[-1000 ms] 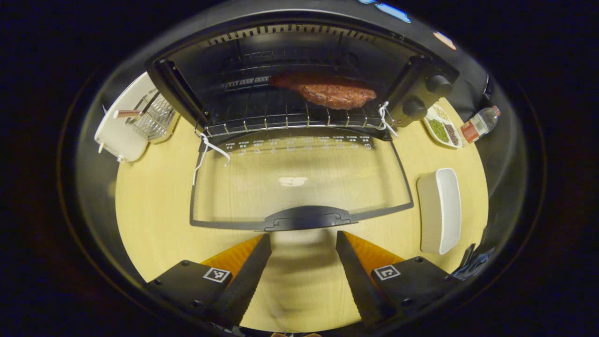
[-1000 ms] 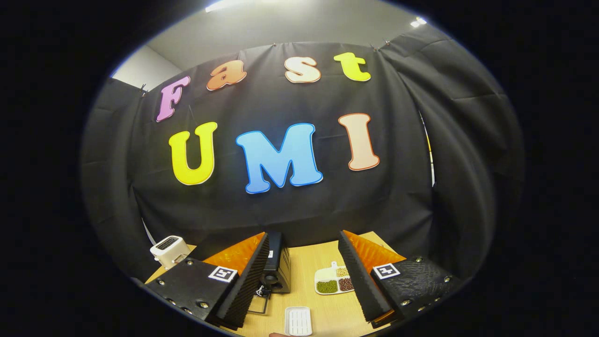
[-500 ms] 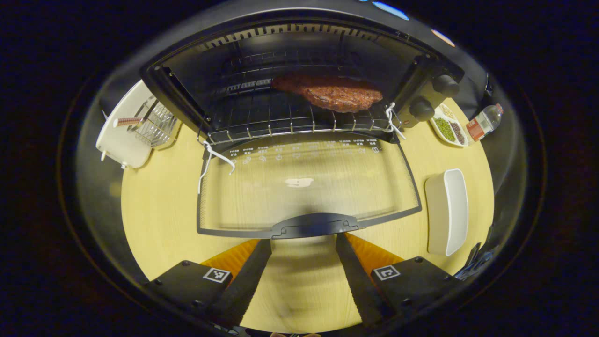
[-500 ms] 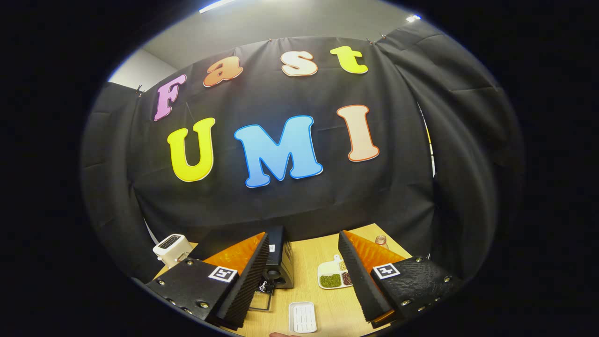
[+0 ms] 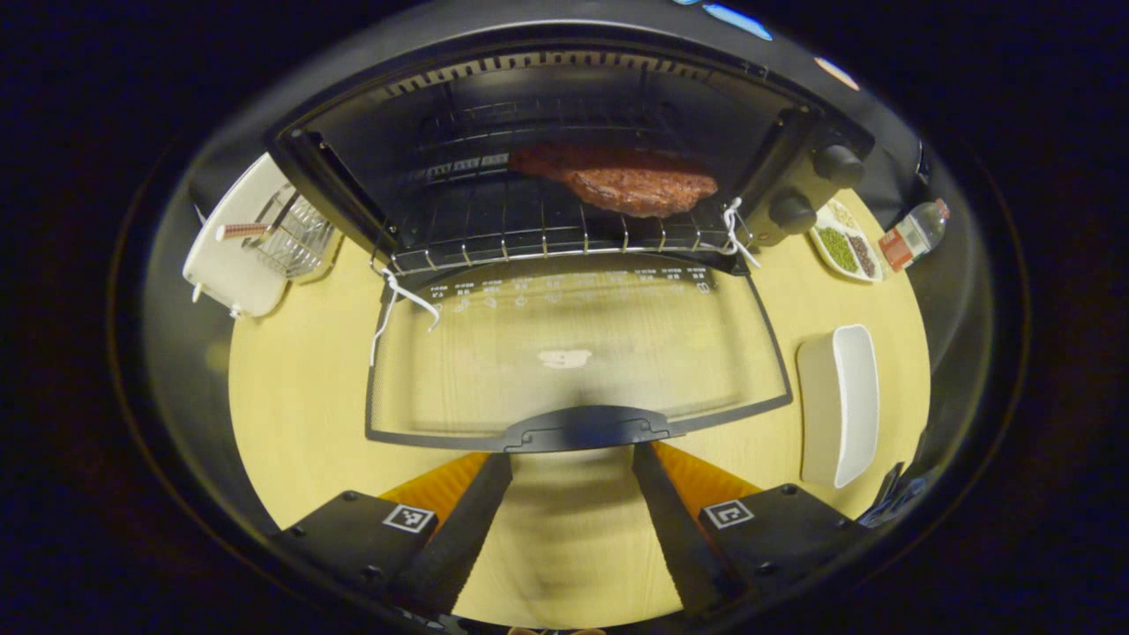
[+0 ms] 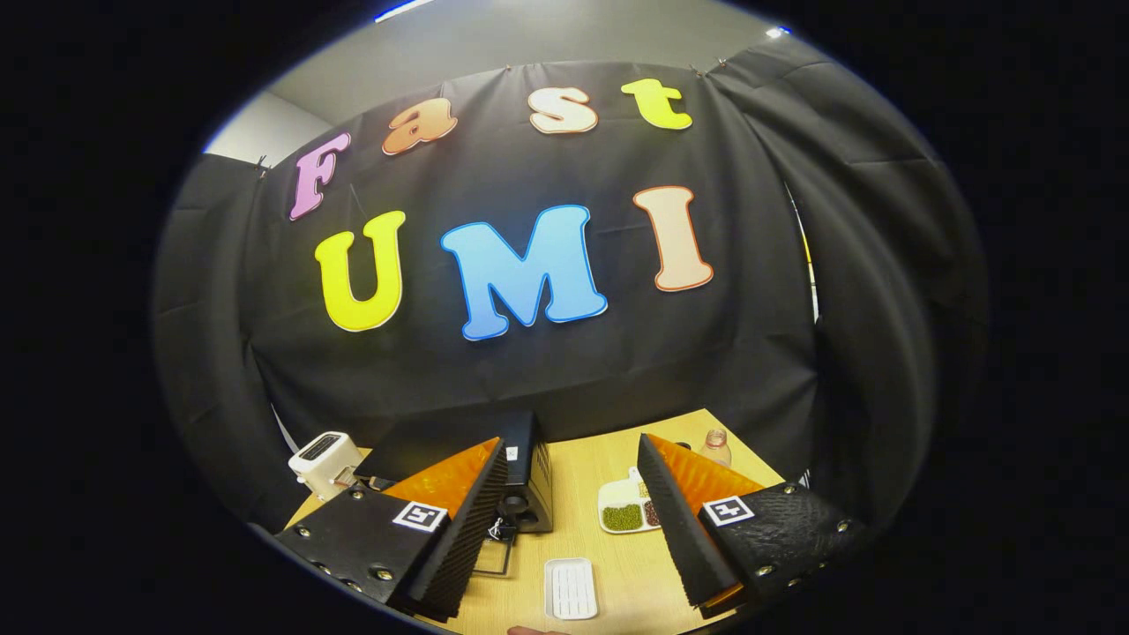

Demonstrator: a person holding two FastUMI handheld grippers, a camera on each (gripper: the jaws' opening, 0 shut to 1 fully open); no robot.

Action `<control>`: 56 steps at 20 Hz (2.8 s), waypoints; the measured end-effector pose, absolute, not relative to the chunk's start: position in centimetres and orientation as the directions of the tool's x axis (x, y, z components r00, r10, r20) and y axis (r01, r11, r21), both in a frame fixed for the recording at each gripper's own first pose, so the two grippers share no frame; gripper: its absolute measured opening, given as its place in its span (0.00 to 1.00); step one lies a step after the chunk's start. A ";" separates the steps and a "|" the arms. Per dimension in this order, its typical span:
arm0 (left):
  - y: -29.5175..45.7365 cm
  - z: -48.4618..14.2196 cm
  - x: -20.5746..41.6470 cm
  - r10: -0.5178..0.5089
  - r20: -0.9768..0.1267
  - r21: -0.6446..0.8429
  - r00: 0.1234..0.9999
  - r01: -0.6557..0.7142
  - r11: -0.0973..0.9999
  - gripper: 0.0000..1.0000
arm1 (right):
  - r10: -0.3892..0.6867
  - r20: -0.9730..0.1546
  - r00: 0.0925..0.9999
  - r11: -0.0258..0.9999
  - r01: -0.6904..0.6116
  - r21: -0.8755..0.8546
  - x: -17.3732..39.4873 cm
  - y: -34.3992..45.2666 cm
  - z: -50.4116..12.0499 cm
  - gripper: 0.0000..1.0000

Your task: Open the electric oven with the left hand, put the food in, and close the electric oven.

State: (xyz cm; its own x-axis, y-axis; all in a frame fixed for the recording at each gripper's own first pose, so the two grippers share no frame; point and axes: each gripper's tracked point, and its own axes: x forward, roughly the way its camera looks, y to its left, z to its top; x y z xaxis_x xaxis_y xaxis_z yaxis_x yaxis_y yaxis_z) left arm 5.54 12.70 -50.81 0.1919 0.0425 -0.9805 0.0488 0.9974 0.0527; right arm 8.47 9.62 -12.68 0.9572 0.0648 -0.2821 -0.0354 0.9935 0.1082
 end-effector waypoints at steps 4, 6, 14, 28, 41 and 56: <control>12.6 -49.1 5.9 0.040 -0.969 0.055 0.242 0.056 0.997 0.95 | 0.068 -0.288 0.955 0.992 -0.033 0.126 8.4 9.8 -12.7 0.90; 12.5 -48.0 6.2 0.032 -0.960 0.046 0.278 0.046 0.998 0.95 | 0.073 -0.286 0.955 0.991 -0.037 0.129 8.4 10.0 -12.7 0.90; 12.1 -44.6 7.6 0.017 -0.925 0.047 0.378 0.069 0.997 0.99 | 0.097 -0.272 0.957 0.990 -0.064 0.128 8.5 11.0 -12.2 0.90; 12.2 -40.1 11.0 0.018 -0.851 0.086 0.525 0.106 0.991 0.95 | 0.088 -0.262 0.961 0.989 -0.054 0.136 8.4 10.5 -11.5 0.90; 11.9 -31.6 14.9 0.005 -0.646 0.043 0.763 0.030 0.999 0.99 | 0.102 -0.253 0.962 0.990 -0.073 0.119 8.1 10.9 -11.0 0.90; 7.5 -3.9 6.5 0.019 -0.091 -0.012 0.996 -0.020 1.000 0.96 | 0.166 -0.076 0.983 0.986 -0.165 0.010 8.1 10.3 -0.7 0.90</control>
